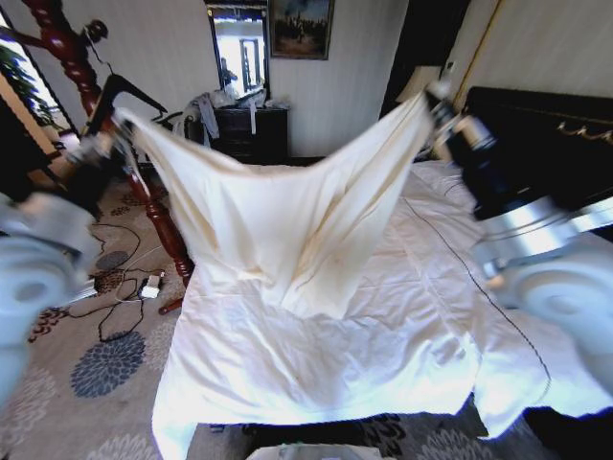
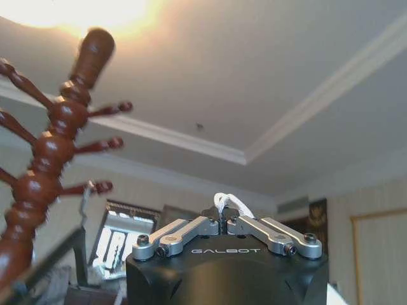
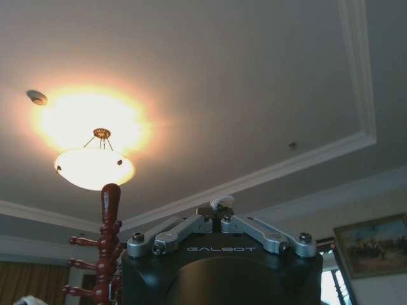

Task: Pick up the clothes from the bed and hang them on the clothes hanger.

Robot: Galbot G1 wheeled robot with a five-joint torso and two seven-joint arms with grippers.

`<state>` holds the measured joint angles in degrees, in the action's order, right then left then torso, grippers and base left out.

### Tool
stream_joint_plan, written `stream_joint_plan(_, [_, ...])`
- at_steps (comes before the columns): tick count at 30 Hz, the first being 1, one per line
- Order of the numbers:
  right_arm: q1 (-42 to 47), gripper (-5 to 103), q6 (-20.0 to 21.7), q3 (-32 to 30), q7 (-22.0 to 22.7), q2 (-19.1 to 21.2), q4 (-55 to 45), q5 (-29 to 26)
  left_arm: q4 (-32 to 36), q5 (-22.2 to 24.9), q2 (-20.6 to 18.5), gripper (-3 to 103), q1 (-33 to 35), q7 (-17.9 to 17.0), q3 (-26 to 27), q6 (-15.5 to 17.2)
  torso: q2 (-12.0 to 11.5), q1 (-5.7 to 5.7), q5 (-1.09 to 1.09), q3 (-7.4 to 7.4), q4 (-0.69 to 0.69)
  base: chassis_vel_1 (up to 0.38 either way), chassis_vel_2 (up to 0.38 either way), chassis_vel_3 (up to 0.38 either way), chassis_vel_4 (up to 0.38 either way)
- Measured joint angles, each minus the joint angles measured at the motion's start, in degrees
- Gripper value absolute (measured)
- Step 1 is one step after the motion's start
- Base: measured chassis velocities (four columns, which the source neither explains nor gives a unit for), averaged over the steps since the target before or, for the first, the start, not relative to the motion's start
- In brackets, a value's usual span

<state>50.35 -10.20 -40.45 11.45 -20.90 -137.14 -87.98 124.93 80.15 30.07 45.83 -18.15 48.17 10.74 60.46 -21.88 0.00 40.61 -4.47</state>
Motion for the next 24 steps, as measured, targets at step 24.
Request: stream_joint_plan(24, [0.94,0,6.56,19.48,6.07,-6.78,2.27,15.59,2.91,-2.77,10.35,0,9.02,-3.68,-4.71,2.89,-0.01,0.00,0.00,0.01,0.01,0.000,0.000,0.000,0.000])
